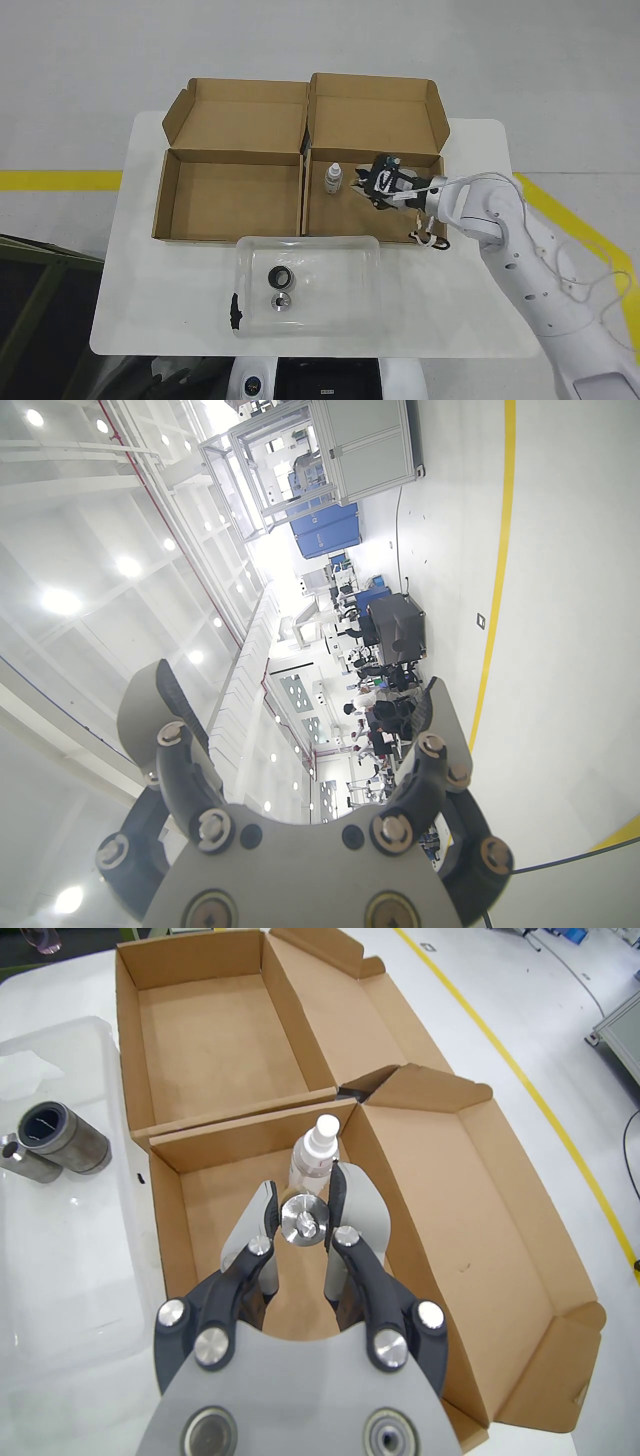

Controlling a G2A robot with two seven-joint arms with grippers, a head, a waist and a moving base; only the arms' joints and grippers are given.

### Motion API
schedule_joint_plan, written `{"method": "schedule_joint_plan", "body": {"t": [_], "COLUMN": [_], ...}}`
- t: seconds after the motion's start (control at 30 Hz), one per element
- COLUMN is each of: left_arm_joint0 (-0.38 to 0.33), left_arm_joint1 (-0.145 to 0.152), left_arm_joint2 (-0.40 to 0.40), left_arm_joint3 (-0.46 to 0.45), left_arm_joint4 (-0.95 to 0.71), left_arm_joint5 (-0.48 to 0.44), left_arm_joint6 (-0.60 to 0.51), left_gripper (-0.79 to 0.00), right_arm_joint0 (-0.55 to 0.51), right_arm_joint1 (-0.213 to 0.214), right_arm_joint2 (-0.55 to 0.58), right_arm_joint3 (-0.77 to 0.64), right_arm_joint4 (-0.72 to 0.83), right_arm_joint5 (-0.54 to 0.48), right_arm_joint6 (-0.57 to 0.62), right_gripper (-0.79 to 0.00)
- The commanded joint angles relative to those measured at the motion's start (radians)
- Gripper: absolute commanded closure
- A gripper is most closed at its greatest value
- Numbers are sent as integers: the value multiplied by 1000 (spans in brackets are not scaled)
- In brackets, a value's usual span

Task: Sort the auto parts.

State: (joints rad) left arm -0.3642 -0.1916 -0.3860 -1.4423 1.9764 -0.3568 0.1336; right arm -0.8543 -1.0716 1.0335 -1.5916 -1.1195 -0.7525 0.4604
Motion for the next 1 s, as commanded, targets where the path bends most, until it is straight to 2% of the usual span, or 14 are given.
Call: {"method": "schedule_joint_plan", "body": {"t": [0.0, 0.3, 0.73, 0.8, 0.83, 0.97], "left_arm_joint0": [0, 0, 0, 0, 0, 0], "left_arm_joint1": [0, 0, 0, 0, 0, 0], "left_arm_joint2": [0, 0, 0, 0, 0, 0], "left_arm_joint3": [0, 0, 0, 0, 0, 0], "left_arm_joint4": [0, 0, 0, 0, 0, 0], "left_arm_joint5": [0, 0, 0, 0, 0, 0], "left_arm_joint6": [0, 0, 0, 0, 0, 0], "left_gripper": [-785, -785, -785, -785, -785, -785], "right_arm_joint0": [28, 107, 159, 165, 166, 171], "right_arm_joint1": [-7, -41, -76, -80, -83, -89], "right_arm_joint2": [-29, -140, -218, -226, -229, -237], "right_arm_joint3": [38, 145, 247, 258, 264, 280], "right_arm_joint4": [-8, -47, -83, -90, -83, -87], "right_arm_joint5": [4, 37, 82, 89, 87, 92], "right_arm_joint6": [22, 66, 94, 100, 95, 91], "right_gripper": [0, 0, -3, -71, -148, -326]}}
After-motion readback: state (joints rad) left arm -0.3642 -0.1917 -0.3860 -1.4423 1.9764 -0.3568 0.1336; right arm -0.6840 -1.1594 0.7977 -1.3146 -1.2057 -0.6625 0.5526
